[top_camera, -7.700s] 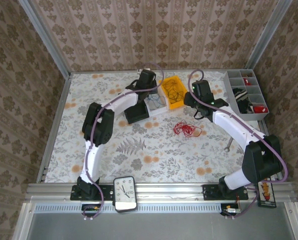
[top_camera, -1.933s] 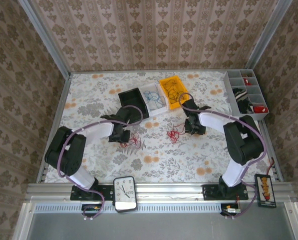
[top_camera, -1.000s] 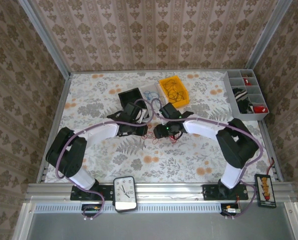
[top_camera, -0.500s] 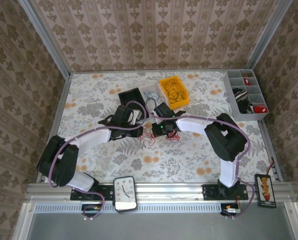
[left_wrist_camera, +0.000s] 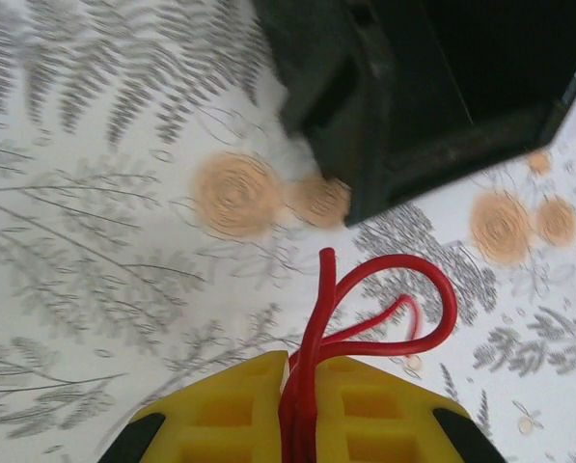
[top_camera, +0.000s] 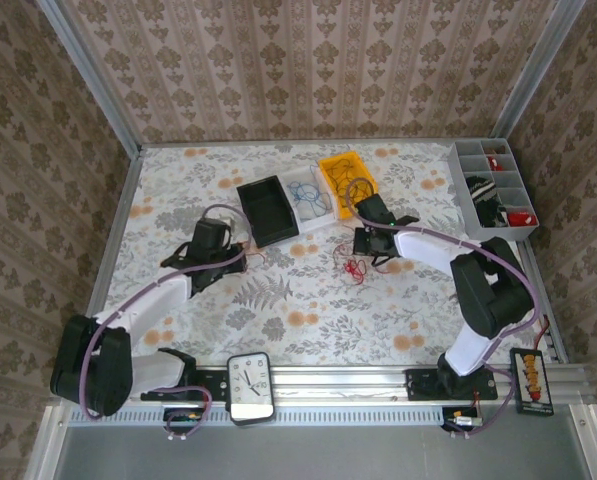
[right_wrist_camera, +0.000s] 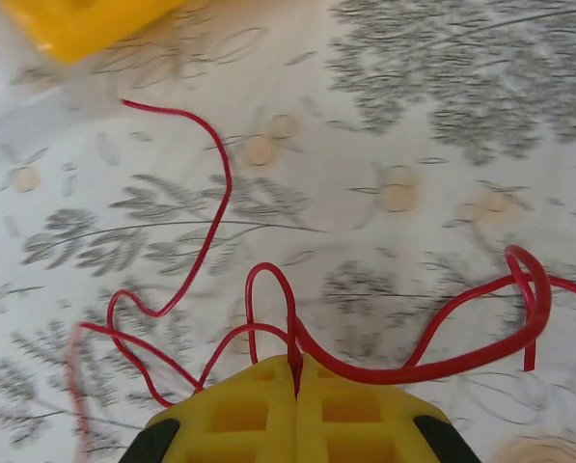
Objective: Untangle the cables
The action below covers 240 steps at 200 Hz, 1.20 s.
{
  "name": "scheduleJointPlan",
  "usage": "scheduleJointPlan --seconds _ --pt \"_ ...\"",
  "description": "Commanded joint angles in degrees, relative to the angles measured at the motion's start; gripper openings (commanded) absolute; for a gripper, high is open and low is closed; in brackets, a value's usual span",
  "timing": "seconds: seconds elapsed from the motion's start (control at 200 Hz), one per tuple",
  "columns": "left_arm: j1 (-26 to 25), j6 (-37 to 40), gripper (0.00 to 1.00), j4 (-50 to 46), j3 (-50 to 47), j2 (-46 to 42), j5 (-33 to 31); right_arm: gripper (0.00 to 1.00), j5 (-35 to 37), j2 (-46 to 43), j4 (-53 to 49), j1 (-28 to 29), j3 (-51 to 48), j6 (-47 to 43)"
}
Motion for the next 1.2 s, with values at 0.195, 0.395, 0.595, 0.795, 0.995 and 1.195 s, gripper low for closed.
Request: scheduleJointPlan --seconds 0.195,0.395,0.595,0.795,0.995,1.195 --pt "1.78 1.33 0.00 4.51 0.00 -6.66 10.79 0.00 -0.71 -2.49 -0.86 -1.02 -0.38 -0.24" --pt "1.78 -1.88 0.00 5.41 8.02 -2.08 0.99 0.00 -3.40 -3.94 0.74 -0.72 -0.58 -0.28" --pt "1.78 -3.43 0.00 10.51 17.95 11.70 -3.08 0.00 -4.81 -6.67 0.18 -0.47 0.69 -1.21" --pt "1.52 -6.09 0.10 10.06 26.96 24.08 -7.49 0.00 -4.65 -9.59 -0.20 -0.41 0.61 -1.49" --pt "0.73 -6.32 0.63 12.50 30.14 28.17 -5.40 0.00 -4.24 -13.64 -0.27 -0.32 0.54 -3.13" --pt "-1.42 -4.46 0.79 16.00 29.50 24.26 -4.87 0.00 -4.81 -16.49 -0.73 -0.32 2.03 -4.68"
